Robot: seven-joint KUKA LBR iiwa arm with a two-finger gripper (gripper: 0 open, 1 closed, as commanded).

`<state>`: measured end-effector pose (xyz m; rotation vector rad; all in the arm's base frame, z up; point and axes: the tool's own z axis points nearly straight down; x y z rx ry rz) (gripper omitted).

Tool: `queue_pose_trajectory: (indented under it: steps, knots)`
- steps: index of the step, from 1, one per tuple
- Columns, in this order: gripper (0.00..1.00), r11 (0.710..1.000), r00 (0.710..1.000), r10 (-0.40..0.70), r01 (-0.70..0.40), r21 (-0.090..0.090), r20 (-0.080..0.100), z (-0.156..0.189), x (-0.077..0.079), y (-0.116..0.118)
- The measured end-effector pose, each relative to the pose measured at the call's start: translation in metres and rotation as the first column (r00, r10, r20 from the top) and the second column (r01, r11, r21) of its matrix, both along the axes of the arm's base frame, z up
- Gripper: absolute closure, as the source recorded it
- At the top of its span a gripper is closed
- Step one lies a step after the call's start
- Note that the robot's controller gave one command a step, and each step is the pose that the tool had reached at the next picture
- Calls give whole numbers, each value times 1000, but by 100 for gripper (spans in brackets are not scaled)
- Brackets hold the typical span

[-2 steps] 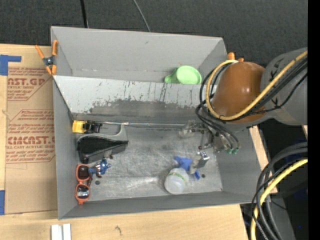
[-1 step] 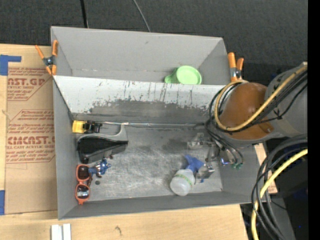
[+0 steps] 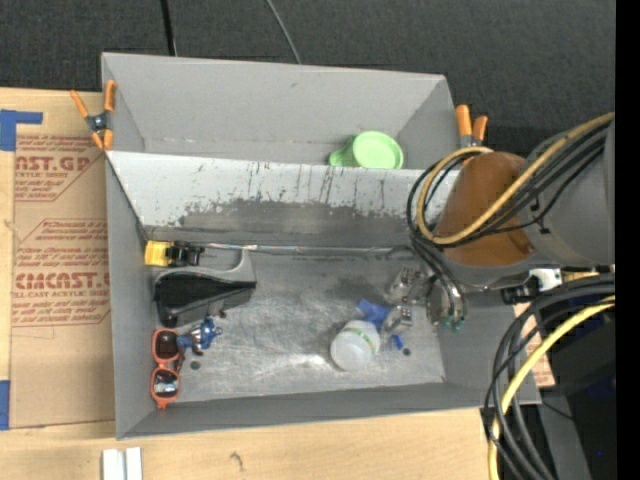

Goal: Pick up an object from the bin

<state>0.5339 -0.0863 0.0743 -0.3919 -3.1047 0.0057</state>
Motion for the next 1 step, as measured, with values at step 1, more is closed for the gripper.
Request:
queue_pose_trajectory:
  steps: [1]
  knots:
    - [100,1000,1000,0,0,0,1,0,0,0]
